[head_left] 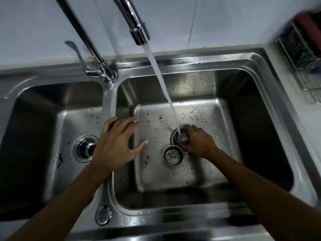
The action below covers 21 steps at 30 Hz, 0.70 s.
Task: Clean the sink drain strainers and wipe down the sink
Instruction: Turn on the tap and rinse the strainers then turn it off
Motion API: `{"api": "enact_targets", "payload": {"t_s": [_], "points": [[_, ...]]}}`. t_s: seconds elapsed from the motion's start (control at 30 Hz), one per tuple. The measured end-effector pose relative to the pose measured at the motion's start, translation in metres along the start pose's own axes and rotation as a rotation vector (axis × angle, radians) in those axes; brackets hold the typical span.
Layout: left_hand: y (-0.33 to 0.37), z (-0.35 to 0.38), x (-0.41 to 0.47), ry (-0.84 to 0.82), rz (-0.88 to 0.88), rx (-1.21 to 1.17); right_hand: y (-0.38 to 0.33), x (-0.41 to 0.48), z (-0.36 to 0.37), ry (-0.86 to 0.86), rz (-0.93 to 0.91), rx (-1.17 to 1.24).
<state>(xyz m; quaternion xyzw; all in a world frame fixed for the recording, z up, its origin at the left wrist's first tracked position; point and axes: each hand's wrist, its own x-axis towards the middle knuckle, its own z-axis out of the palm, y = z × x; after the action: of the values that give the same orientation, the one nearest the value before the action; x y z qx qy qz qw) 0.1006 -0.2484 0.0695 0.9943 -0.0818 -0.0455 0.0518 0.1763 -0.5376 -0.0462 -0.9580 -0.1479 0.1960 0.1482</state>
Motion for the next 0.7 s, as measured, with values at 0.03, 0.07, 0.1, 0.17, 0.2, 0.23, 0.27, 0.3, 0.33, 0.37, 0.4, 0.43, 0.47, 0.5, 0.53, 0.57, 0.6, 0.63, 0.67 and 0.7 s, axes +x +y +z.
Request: {"api": "enact_targets", "payload": {"t_s": [0.03, 0.07, 0.1, 0.17, 0.2, 0.23, 0.27, 0.3, 0.33, 0.37, 0.4, 0.43, 0.47, 0.5, 0.53, 0.57, 0.6, 0.63, 0.67, 0.7], "points": [[0.0, 0.0, 0.0, -0.003, -0.003, 0.001, -0.001, 0.001, 0.001, 0.02, 0.029, 0.079], [-0.001, 0.001, 0.001, -0.005, -0.004, 0.001, -0.002, 0.001, 0.002, 0.031, 0.069, 0.173], [-0.001, 0.001, 0.001, -0.004, -0.003, 0.0, -0.005, 0.001, 0.003, 0.026, 0.131, 0.279], [-0.003, 0.002, 0.001, 0.005, 0.0, -0.007, -0.011, -0.002, 0.003, -0.043, 0.349, 0.623], [-0.004, 0.002, 0.0, 0.013, 0.001, -0.01, -0.013, -0.003, 0.002, -0.087, 0.481, 0.835], [-0.005, 0.002, 0.0, 0.016, 0.002, -0.011, -0.014, -0.004, 0.001, -0.127, 0.603, 1.004], [-0.005, 0.002, 0.0, 0.019, 0.002, -0.014, -0.013, -0.006, 0.0, -0.163, 0.696, 1.123], [-0.005, 0.002, 0.0, 0.024, 0.002, -0.019, -0.011, -0.006, -0.003, -0.209, 0.766, 1.209], [-0.005, 0.003, 0.0, 0.031, 0.004, -0.024, -0.009, -0.006, -0.005, -0.261, 0.817, 1.281], [-0.006, 0.003, -0.001, 0.039, 0.006, -0.027, -0.008, -0.005, -0.007, -0.315, 0.855, 1.334], [-0.006, 0.003, -0.001, 0.045, 0.008, -0.028, -0.007, -0.006, -0.009, -0.364, 0.881, 1.366], [-0.006, 0.003, -0.001, 0.048, 0.01, -0.03, -0.008, -0.007, -0.011, -0.399, 0.895, 1.38], [-0.006, 0.003, -0.001, 0.052, 0.012, -0.034, -0.009, -0.008, -0.013, -0.412, 0.901, 1.39], [-0.007, 0.003, -0.001, 0.055, 0.013, -0.037, -0.01, -0.01, -0.015, -0.392, 0.899, 1.396], [-0.007, 0.003, -0.001, 0.055, 0.013, -0.039, -0.011, -0.012, -0.016, -0.336, 0.876, 1.384], [-0.007, 0.003, -0.001, 0.053, 0.013, -0.038, -0.011, -0.015, -0.016, -0.251, 0.82, 1.308], [-0.007, 0.003, -0.001, 0.051, 0.015, -0.04, -0.011, -0.02, -0.017, -0.154, 0.736, 1.132], [-0.007, 0.003, -0.001, 0.048, 0.018, -0.042, -0.01, -0.027, -0.018, -0.08, 0.625, 0.846], [-0.007, 0.004, 0.0, 0.043, 0.018, -0.043, -0.01, -0.035, -0.019, -0.033, 0.513, 0.521], [-0.007, 0.004, 0.0, 0.035, 0.017, -0.042, -0.011, -0.044, -0.02, -0.015, 0.417, 0.252]]}}
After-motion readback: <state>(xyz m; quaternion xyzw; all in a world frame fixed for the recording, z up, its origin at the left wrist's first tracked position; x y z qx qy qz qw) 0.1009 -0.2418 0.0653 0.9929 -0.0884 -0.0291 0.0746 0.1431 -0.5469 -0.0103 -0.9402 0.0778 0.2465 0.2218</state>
